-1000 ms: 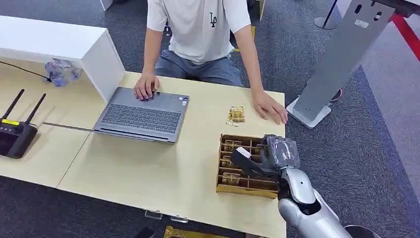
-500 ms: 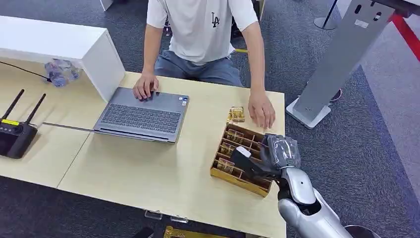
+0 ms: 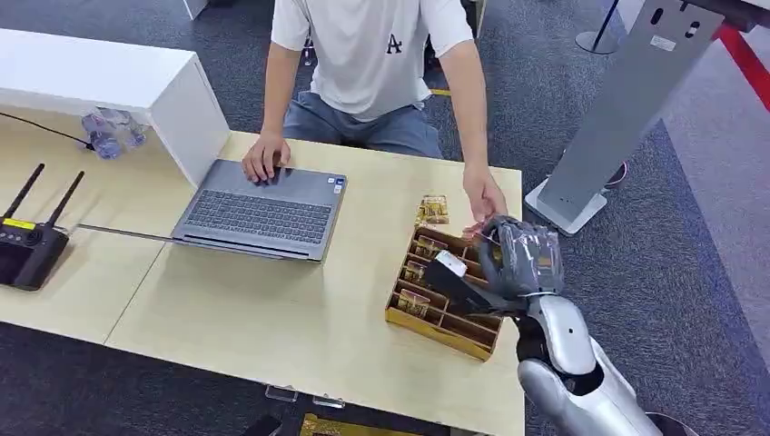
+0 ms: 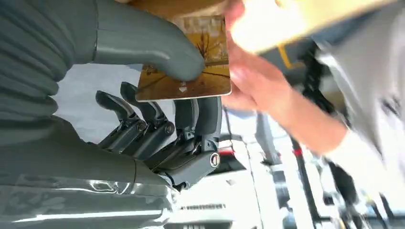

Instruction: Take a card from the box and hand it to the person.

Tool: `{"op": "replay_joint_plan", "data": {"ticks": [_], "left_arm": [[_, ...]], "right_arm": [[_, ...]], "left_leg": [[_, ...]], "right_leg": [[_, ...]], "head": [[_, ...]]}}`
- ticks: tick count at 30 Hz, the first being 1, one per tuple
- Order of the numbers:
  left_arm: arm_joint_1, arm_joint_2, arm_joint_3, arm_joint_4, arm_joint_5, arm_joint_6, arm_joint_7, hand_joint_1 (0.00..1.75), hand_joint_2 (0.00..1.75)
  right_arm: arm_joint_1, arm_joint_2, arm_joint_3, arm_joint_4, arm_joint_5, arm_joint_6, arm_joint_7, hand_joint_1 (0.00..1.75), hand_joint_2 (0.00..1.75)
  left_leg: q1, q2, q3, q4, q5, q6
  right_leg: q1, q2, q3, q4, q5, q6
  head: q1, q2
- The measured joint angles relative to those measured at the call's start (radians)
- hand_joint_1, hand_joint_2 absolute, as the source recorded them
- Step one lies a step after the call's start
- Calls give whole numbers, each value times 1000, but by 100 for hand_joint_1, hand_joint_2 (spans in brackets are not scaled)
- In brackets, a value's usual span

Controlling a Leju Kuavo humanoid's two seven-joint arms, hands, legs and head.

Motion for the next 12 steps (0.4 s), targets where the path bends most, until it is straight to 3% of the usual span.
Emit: {"op": "replay_joint_plan", "data": {"ticks": [12], "left_arm": [[-3,0,5,0,-13,-2,-4,0,0]], "right_arm": [[3,-6,-6,-105,178,-279,-181,171,175]], "left_leg": [[0,0,0,0,0,0]], "right_leg": [[0,0,0,0,0,0]], "head": [[0,0]]}}
